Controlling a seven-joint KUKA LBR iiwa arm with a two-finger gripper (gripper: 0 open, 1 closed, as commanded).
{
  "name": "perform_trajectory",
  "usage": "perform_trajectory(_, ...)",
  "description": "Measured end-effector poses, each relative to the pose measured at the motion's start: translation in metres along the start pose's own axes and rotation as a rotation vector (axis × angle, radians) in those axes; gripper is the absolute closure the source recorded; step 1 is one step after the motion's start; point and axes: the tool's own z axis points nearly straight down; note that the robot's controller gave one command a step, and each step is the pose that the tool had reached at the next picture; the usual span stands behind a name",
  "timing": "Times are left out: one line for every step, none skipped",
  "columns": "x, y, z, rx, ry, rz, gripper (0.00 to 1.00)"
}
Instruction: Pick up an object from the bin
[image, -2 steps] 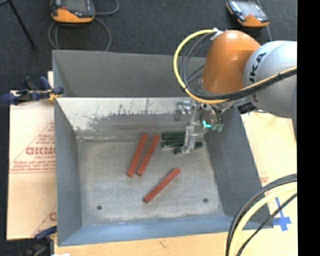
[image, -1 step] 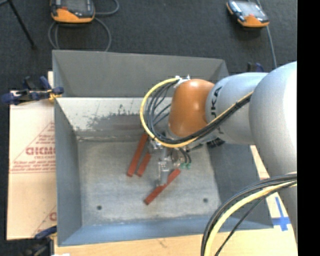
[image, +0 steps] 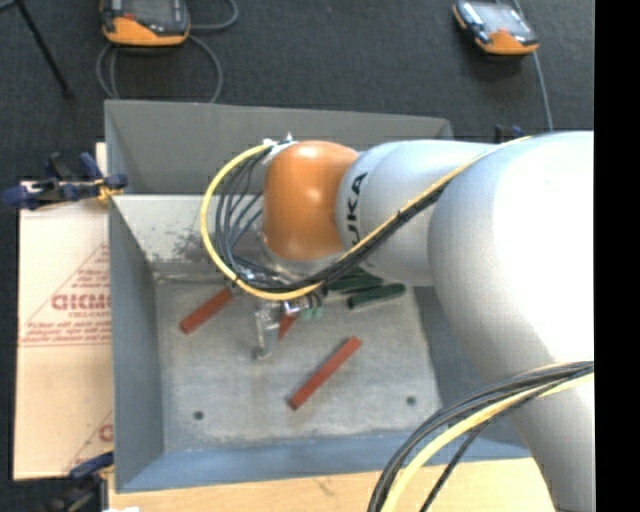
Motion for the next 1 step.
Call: perform_trajectory(-0.0024,-0.0018,-0.0035,0.001,-0.010,0.004,1.00)
